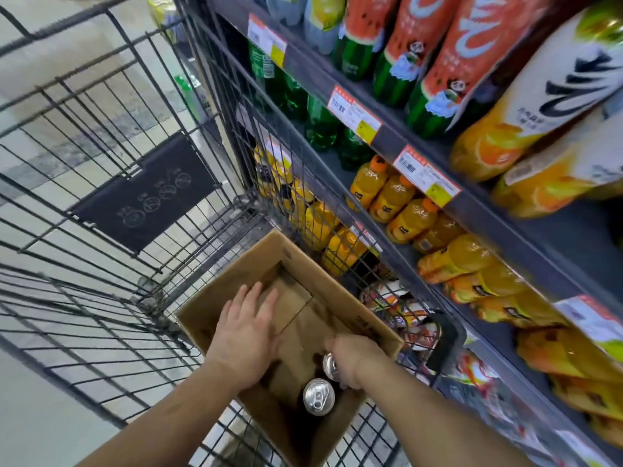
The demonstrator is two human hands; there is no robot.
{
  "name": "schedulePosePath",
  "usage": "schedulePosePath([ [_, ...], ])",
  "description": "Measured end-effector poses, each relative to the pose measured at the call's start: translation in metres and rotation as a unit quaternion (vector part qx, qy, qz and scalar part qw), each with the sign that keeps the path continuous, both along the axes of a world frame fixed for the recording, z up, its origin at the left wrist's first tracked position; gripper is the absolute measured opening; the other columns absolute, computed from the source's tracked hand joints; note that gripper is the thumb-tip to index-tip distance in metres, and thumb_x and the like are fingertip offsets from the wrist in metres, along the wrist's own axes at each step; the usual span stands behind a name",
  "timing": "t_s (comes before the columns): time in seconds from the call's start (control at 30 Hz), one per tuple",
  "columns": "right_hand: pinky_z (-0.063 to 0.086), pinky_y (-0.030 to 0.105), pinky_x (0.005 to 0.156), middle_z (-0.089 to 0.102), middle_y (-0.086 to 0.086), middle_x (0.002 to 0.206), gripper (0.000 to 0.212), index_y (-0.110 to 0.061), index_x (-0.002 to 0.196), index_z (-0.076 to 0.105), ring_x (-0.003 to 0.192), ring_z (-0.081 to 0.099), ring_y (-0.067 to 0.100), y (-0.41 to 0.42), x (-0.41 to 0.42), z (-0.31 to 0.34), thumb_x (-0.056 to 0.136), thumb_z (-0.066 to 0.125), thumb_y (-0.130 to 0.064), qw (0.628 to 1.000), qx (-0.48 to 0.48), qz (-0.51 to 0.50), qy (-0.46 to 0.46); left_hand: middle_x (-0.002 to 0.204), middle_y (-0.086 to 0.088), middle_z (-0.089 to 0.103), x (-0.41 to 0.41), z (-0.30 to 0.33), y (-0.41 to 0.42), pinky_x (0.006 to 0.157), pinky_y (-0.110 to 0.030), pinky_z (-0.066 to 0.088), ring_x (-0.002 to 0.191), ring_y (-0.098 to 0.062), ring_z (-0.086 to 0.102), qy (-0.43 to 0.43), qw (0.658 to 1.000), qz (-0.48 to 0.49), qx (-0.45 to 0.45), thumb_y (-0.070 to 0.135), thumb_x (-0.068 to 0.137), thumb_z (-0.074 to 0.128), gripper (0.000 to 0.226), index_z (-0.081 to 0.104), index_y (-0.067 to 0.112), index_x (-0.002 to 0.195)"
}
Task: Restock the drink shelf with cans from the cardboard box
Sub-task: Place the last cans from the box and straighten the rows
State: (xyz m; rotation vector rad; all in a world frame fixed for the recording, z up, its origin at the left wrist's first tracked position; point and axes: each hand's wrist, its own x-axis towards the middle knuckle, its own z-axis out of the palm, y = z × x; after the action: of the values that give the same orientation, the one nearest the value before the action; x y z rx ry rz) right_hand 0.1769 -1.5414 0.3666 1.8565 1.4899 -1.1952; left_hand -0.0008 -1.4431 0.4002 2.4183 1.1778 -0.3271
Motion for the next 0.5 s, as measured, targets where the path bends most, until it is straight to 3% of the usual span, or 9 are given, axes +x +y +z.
schedulePosePath([
  [0.2, 0.053, 0.041, 0.088, 0.063, 0.008, 0.116, 0.054, -0.021, 0.114, 0.046, 0.107, 0.061, 0.033, -0.003, 0.005, 0.012, 0.073, 0.081, -0.025, 0.992, 0.071, -0.089, 0.050, 0.162, -0.005, 0.004, -0.002, -0.005, -0.006, 0.121, -0.040, 0.007, 0.149, -0.023, -0.002, -0.006, 1.000, -0.010, -0.023, 0.051, 0.092, 0.047, 0.076, 0.008, 0.027, 0.153],
  [0.4, 0.051, 0.030, 0.084, 0.066, -0.010, 0.112, 0.063, -0.036, 0.119, 0.051, 0.101, 0.062, 0.014, 0.000, 0.014, 0.064, 0.065, 0.082, -0.035, 0.950, 0.197, -0.193, 0.144, 0.162, -0.003, -0.001, 0.014, -0.002, -0.015, 0.118, -0.032, 0.000, 0.148, -0.021, -0.006, -0.039, 0.993, -0.074, -0.086, 0.058, 0.074, 0.070, 0.100, 0.012, 0.031, 0.152],
  [0.5, 0.052, 0.030, 0.087, 0.066, -0.015, 0.112, 0.064, -0.039, 0.120, 0.052, 0.101, 0.061, 0.007, 0.004, 0.014, 0.087, 0.063, 0.081, -0.038, 0.928, 0.244, -0.224, 0.171, 0.160, -0.002, 0.011, 0.026, 0.003, -0.015, 0.119, -0.031, 0.008, 0.148, -0.020, 0.003, -0.111, 0.984, -0.037, -0.136, 0.058, 0.061, 0.079, 0.105, 0.026, 0.032, 0.148],
])
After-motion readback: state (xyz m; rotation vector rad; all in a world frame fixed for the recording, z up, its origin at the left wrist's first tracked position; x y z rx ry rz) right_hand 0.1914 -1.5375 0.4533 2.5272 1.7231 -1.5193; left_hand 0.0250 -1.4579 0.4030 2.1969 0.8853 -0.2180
